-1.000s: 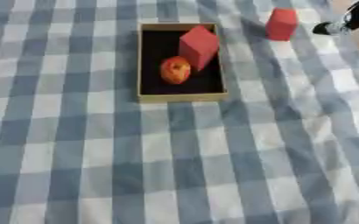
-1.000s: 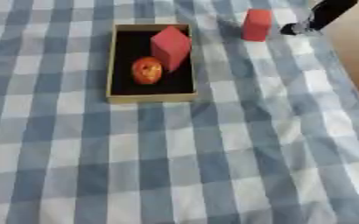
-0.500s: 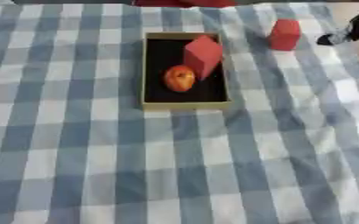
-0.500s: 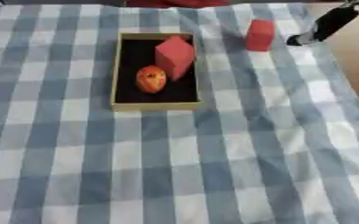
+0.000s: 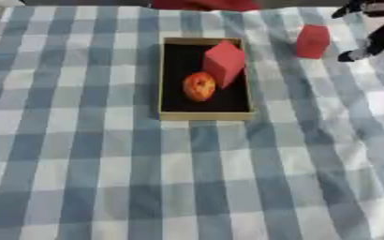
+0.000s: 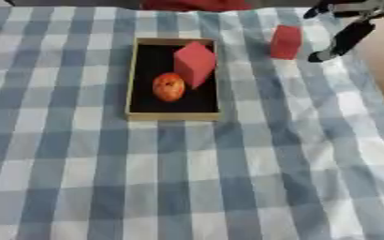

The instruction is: Pick up objects on the table and place them in the box.

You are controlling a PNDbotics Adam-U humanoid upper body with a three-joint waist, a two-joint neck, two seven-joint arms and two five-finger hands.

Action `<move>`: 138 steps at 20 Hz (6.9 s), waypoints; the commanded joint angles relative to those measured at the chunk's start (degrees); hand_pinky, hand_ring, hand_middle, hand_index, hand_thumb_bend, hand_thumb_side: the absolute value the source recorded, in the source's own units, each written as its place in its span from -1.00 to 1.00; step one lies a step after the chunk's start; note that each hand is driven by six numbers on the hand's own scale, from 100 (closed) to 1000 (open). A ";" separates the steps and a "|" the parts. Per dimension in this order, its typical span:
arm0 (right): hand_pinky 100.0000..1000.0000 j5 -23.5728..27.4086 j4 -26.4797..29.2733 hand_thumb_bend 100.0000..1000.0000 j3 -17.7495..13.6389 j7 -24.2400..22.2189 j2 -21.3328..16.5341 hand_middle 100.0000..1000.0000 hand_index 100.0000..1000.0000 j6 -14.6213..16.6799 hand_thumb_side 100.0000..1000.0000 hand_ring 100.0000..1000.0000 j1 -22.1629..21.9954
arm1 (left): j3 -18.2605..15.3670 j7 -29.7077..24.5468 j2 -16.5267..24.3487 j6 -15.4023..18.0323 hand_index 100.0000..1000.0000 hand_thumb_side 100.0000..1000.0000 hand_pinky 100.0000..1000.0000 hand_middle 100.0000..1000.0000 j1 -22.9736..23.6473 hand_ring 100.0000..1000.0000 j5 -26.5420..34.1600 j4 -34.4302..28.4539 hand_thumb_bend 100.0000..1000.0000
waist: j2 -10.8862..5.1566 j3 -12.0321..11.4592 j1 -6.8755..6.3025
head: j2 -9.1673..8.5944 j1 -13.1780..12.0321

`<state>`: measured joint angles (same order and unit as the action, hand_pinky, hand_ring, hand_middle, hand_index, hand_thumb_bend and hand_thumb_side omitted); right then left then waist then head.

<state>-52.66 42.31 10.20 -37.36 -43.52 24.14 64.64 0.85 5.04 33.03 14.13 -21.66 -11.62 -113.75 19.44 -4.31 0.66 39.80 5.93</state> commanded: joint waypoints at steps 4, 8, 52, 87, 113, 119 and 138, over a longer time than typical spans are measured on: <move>0.82 -3.99 -3.92 -0.20 -1.97 0.68 0.56 0.86 1.00 0.28 -0.12 1.00 3.00 | -0.33 -0.28 2.24 0.16 0.20 -0.03 0.40 0.28 -0.45 0.55 0.14 -0.84 -1.00 | -0.69 -0.62 0.01 | 0.41 0.70; 0.81 -5.99 -4.81 -0.22 -2.86 2.39 1.01 0.85 1.00 -0.59 0.11 0.99 3.93 | -0.25 -0.63 2.22 0.04 0.20 -0.04 0.39 0.28 -0.35 0.55 -0.01 -0.84 -1.00 | -0.34 -1.17 0.28 | 0.32 0.92; 0.75 -14.38 -9.77 -0.30 -5.37 4.17 1.59 0.80 1.00 -1.68 0.10 0.98 7.17 | -0.28 -2.74 0.93 -0.26 0.19 -0.07 0.40 0.29 1.60 0.55 -1.24 -0.84 -1.00 | 1.23 -3.95 1.14 | -0.76 1.76; 0.23 -5.21 4.33 -1.00 -3.58 6.76 -0.59 0.42 0.30 -0.31 -0.45 0.49 4.78 | -0.42 -3.43 0.23 -0.39 0.18 -0.07 0.40 0.30 2.41 0.56 -1.52 -0.84 -1.00 | 0.58 -3.33 1.20 | -0.05 1.35; 0.02 4.74 7.58 -1.00 5.27 -7.12 20.53 0.31 0.26 3.37 -0.60 0.37 10.07 | -0.25 -4.31 -1.68 -0.45 0.18 -0.03 0.41 0.30 0.45 0.56 0.61 -0.84 -1.00 | -1.70 -5.42 2.90 | 2.60 6.17; 0.03 1.84 5.57 -1.00 4.43 -5.78 22.08 0.32 0.26 3.45 -0.60 0.38 10.12 | -0.21 -4.50 -1.90 -0.46 0.18 -0.03 0.41 0.30 0.19 0.56 0.88 -0.84 -1.00 | -1.85 -5.85 3.06 | 2.42 6.38; 0.67 -8.23 -0.37 -0.82 1.79 -8.10 24.84 0.86 0.87 7.15 -0.08 0.92 10.74 | -0.13 -4.82 -2.69 -0.79 0.18 -0.02 0.41 0.27 0.44 0.56 0.81 -0.84 -1.00 | -1.71 -6.33 3.22 | 2.11 7.34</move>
<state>-60.10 41.59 12.53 -40.32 -18.13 26.13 73.65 0.88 0.28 29.73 13.32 -20.74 -10.85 -113.75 19.02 -10.59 4.25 42.23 13.06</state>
